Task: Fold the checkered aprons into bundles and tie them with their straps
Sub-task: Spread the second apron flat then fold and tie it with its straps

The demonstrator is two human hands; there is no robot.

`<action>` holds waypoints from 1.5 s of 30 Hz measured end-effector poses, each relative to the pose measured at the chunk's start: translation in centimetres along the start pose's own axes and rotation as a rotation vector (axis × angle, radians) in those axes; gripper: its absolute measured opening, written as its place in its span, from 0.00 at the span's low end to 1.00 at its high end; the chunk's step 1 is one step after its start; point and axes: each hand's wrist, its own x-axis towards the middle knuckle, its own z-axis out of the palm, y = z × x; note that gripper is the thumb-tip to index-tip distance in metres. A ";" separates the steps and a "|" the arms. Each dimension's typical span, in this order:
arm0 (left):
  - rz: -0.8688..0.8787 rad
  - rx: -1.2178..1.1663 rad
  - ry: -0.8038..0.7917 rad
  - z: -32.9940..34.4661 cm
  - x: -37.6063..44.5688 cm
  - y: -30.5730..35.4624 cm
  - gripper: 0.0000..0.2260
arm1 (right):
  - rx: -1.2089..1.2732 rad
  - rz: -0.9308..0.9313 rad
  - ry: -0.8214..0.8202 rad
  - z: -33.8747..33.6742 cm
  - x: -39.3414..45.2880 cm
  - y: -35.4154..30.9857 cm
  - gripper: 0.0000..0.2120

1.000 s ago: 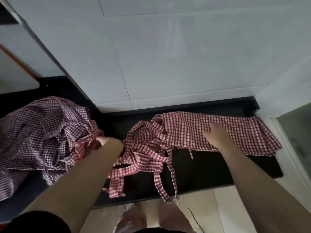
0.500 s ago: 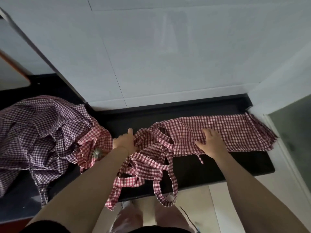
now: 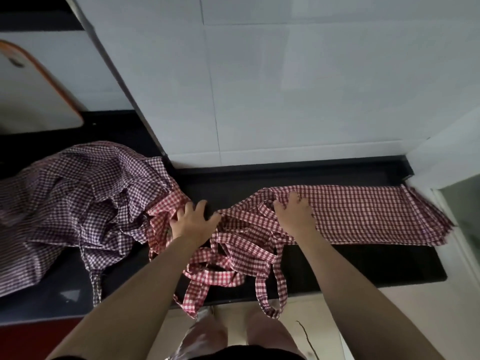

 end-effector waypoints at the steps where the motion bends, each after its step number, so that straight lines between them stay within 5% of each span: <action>1: -0.004 -0.013 -0.059 0.2 -0.1 -1.4 0.29 | -0.018 0.013 -0.048 0.6 0.0 -0.1 0.34; 6: -0.084 -0.139 -0.003 -0.1 0.2 -7.5 0.23 | -0.016 0.075 -0.048 1.5 1.0 0.8 0.37; 12: -0.406 -0.132 0.054 -3.0 3.2 -12.1 0.27 | -0.167 -0.152 0.297 1.5 -0.9 -1.7 0.24; 16: -0.056 -0.152 0.204 -2.7 2.7 -8.0 0.16 | -0.223 -0.321 0.318 1.5 -2.8 -3.1 0.18; 18: 0.105 -0.275 0.054 -1.5 1.5 -4.9 0.15 | -0.265 -0.349 0.142 1.5 -3.5 -4.1 0.23; 21: 0.089 -0.482 -0.182 -0.3 0.4 -1.3 0.14 | -0.331 -0.286 -0.102 1.7 -4.3 -5.1 0.29; 24: -0.078 -0.749 -0.261 0.3 1.0 0.1 0.13 | -0.268 -0.260 -0.161 0.5 -4.9 -4.6 0.12; 28: -0.036 -0.545 -0.453 -0.1 2.1 0.1 0.26 | -0.036 -0.304 -0.031 -1.8 -4.6 -1.9 0.01; 30: 0.008 -0.398 -0.601 -0.6 2.0 0.5 0.29 | 0.015 -0.291 -0.001 -2.8 -4.3 -0.4 0.11; 33: 0.095 -0.131 -0.625 -1.0 2.5 0.6 0.14 | 0.064 -0.191 -0.131 -3.4 -4.2 1.8 0.27; 36: 0.068 0.143 -0.193 -2.1 3.0 0.4 0.14 | -0.067 -0.115 -0.289 -3.1 -4.4 4.2 0.32; 38: 0.025 0.195 0.190 -2.9 2.7 -0.2 0.14 | -0.085 -0.113 -0.248 -2.4 -4.5 5.2 0.29; 40: 0.124 0.101 0.328 -2.7 2.2 0.0 0.12 | -0.085 -0.137 -0.146 -1.7 -4.6 5.5 0.31; 43: 0.244 -0.194 0.064 -1.3 1.1 1.7 0.12 | -0.222 -0.194 -0.079 -0.4 -4.6 5.5 0.40; 45: 0.300 -0.133 -0.147 0.3 -0.1 3.0 0.24 | -0.320 -0.246 -0.035 0.5 -4.7 5.5 0.42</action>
